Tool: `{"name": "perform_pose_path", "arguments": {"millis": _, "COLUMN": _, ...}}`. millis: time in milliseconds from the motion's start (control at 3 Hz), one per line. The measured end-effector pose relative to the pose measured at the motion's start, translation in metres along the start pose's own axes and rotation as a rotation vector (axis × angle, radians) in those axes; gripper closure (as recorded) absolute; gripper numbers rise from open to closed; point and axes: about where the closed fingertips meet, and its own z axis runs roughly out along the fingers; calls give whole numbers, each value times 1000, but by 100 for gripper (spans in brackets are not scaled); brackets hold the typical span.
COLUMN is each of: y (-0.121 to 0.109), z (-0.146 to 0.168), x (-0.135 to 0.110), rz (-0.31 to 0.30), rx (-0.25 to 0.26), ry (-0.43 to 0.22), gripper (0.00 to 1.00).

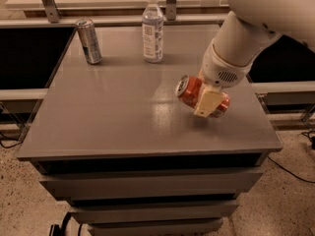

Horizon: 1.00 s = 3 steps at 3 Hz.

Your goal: Knock coke can over

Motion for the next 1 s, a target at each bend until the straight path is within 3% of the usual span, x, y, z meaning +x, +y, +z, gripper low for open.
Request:
{"name": "perform_pose_path", "arguments": {"millis": 333, "y": -1, "z": 6, "x": 11, "rz": -6, "rx": -12, "ry": 56, "gripper": 82}}
{"name": "perform_pose_path", "arguments": {"millis": 1000, "y": 0, "z": 22, "x": 10, "rz": -27, "rx": -55, "ry": 83, "gripper": 36}}
